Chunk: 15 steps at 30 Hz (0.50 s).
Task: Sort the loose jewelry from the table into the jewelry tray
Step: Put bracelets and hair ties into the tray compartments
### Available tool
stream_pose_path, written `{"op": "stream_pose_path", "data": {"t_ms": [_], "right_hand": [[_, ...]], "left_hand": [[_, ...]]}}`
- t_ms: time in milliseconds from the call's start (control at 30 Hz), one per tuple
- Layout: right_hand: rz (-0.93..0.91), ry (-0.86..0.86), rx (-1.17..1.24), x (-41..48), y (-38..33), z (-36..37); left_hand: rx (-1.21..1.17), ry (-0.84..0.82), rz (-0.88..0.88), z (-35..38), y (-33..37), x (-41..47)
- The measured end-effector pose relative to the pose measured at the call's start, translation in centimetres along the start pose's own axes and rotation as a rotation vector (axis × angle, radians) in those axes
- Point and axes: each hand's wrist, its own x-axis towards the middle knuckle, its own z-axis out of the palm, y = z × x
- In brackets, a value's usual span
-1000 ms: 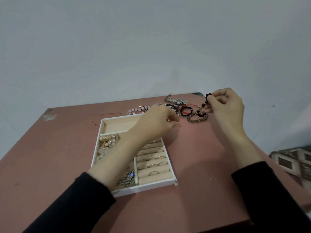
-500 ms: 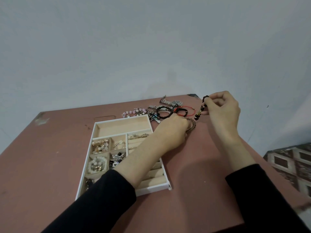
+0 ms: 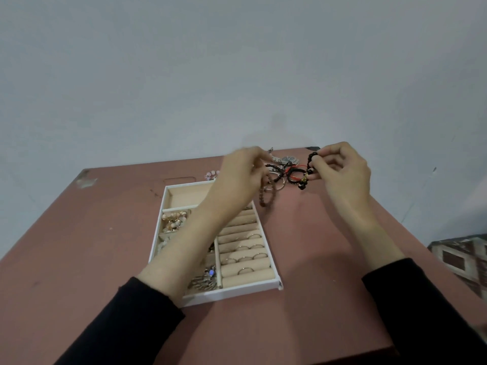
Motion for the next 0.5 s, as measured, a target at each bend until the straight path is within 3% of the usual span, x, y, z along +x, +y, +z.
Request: {"op": "stream_pose_path", "data": {"t_ms": [300, 500], "right_hand": [[-0.020, -0.260, 0.193, -2.6, -2.3, 3.2], [-0.045, -0.387, 0.256, -4.7, -4.8, 6.2]], "left_hand": [[-0.535, 0.216, -0.105, -7.8, -0.2, -3.0], [-0.618, 0.361, -0.133, -10.2, -3.1, -5.3]]}}
